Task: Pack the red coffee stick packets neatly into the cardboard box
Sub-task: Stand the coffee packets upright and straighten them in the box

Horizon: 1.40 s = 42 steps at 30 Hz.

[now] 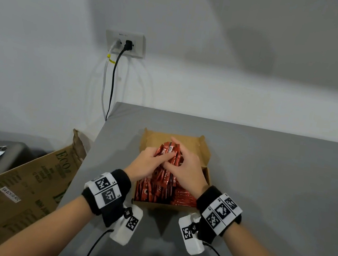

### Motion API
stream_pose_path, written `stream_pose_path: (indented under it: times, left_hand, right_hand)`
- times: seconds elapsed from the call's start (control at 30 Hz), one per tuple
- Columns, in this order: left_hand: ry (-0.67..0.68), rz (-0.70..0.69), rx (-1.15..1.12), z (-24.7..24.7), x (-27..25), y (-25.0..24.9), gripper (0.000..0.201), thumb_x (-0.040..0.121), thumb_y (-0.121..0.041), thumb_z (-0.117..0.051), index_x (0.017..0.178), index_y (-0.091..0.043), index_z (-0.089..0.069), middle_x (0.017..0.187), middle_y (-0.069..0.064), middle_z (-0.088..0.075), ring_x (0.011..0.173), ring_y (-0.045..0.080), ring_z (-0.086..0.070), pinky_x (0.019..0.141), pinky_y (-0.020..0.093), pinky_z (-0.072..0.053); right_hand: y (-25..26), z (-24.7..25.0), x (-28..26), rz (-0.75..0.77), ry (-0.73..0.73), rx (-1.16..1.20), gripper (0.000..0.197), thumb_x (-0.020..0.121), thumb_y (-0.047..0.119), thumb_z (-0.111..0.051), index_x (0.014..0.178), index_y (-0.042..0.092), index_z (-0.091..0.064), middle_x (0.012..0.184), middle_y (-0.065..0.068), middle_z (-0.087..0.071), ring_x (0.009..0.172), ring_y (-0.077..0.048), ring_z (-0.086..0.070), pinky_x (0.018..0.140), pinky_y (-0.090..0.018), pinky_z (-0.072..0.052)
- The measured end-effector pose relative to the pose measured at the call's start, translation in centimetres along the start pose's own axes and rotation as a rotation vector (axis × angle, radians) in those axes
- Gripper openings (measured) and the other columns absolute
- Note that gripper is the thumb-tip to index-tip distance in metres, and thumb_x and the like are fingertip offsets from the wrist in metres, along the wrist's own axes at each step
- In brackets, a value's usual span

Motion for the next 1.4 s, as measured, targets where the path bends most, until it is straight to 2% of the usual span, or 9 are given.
stream_pose_path:
  times: [0.13, 0.3, 0.43, 0.6, 0.7, 0.87, 1.13, 1.27, 1.4]
  left_hand:
    - [-0.125, -0.002, 0.054, 1.3, 0.5, 1.3, 0.026, 0.093, -0.024, -0.055, 0.074, -0.009, -0.064, 0.069, 0.011, -0.066, 0.063, 0.023, -0.063, 0.062, 0.032, -0.050]
    - [-0.232, 0.012, 0.321, 2.4, 0.4, 1.7, 0.028, 0.094, -0.025, -0.050, 0.068, -0.014, -0.048, 0.057, -0.003, -0.050, 0.050, 0.014, -0.048, 0.051, 0.022, -0.038]
    - [-0.170, -0.055, 0.257, 1.5, 0.6, 1.0, 0.030, 0.096, -0.011, -0.043, 0.067, -0.009, -0.042, 0.055, -0.001, -0.041, 0.047, 0.014, -0.037, 0.050, 0.026, -0.032]
    - [-0.082, -0.025, 0.104, 0.1, 0.6, 0.7, 0.022, 0.090, -0.027, -0.059, 0.074, -0.014, -0.055, 0.062, -0.006, -0.060, 0.057, 0.011, -0.061, 0.061, 0.028, -0.051]
    - [-0.120, -0.024, 0.005, 0.0, 0.9, 0.7, 0.012, 0.081, -0.026, -0.072, 0.080, -0.015, -0.065, 0.071, -0.007, -0.067, 0.066, 0.007, -0.064, 0.066, 0.021, -0.051]
    - [-0.217, -0.023, 0.068, 1.0, 1.1, 1.0, 0.008, 0.082, -0.020, -0.070, 0.084, -0.014, -0.065, 0.072, -0.007, -0.064, 0.061, 0.003, -0.059, 0.063, 0.021, -0.046]
    - [-0.295, -0.011, 0.014, 1.7, 0.6, 1.4, 0.011, 0.082, -0.014, -0.070, 0.079, -0.005, -0.064, 0.075, 0.004, -0.066, 0.067, 0.015, -0.064, 0.063, 0.025, -0.052]
    - [-0.301, -0.009, -0.070, 0.5, 0.4, 0.9, 0.007, 0.088, -0.016, -0.063, 0.091, -0.011, -0.059, 0.081, -0.004, -0.065, 0.062, 0.004, -0.063, 0.051, 0.015, -0.048]
    - [-0.260, -0.028, 0.002, -2.2, 0.5, 0.7, 0.010, 0.088, -0.017, -0.063, 0.087, -0.008, -0.061, 0.077, -0.003, -0.065, 0.062, -0.001, -0.063, 0.054, 0.011, -0.048]
  right_hand:
    - [-1.0, 1.1, 0.0, -0.007, -0.014, -0.090, 0.054, 0.081, 0.028, -0.070, 0.131, 0.020, -0.051, 0.119, 0.008, -0.058, 0.106, 0.004, -0.052, 0.093, -0.014, -0.037]
    - [-1.9, 3.0, -0.3, -0.029, -0.116, -0.005, 0.027, 0.099, 0.027, -0.039, 0.098, 0.017, -0.064, 0.051, 0.006, -0.054, 0.046, -0.003, -0.053, 0.057, -0.014, -0.043]
    - [-2.2, 2.6, -1.2, -0.028, -0.005, -0.132, 0.037, 0.098, 0.038, -0.035, 0.104, 0.010, -0.059, 0.071, 0.004, -0.058, 0.062, -0.005, -0.053, 0.062, -0.013, -0.039]
    - [-3.5, 2.0, -1.5, -0.019, 0.123, -0.232, 0.040, 0.097, 0.021, -0.026, 0.124, 0.021, -0.056, 0.079, 0.003, -0.049, 0.076, -0.005, -0.045, 0.075, -0.019, -0.033]
    - [-3.3, 2.5, -1.5, 0.031, 0.099, -0.252, 0.041, 0.096, 0.008, -0.039, 0.134, 0.017, -0.049, 0.099, -0.004, -0.060, 0.094, -0.012, -0.054, 0.086, -0.020, -0.041]
    - [-3.3, 3.6, -1.6, 0.056, 0.065, -0.167, 0.056, 0.091, 0.004, -0.054, 0.139, 0.028, -0.037, 0.094, 0.020, -0.059, 0.090, 0.014, -0.055, 0.086, -0.004, -0.040]
    - [-4.3, 5.1, -2.3, -0.020, -0.064, -0.008, 0.066, 0.084, 0.014, -0.067, 0.138, 0.031, -0.033, 0.108, 0.011, -0.062, 0.098, 0.000, -0.062, 0.083, -0.010, -0.049]
    - [-5.6, 5.1, -2.6, -0.117, -0.238, 0.192, 0.049, 0.092, 0.023, -0.052, 0.137, 0.018, -0.033, 0.108, 0.003, -0.061, 0.089, -0.013, -0.066, 0.079, -0.024, -0.055]
    - [-4.4, 4.8, -2.5, -0.060, -0.337, 0.142, 0.010, 0.094, 0.016, -0.051, 0.101, 0.008, -0.049, 0.073, -0.002, -0.065, 0.064, -0.013, -0.064, 0.068, -0.033, -0.054]
Point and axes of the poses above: each hand's wrist, its own x-axis towards the middle knuckle, its own z-axis out of the back of the hand, y = z × x, the point moved 6 cm from there along x, towards the middle knuckle
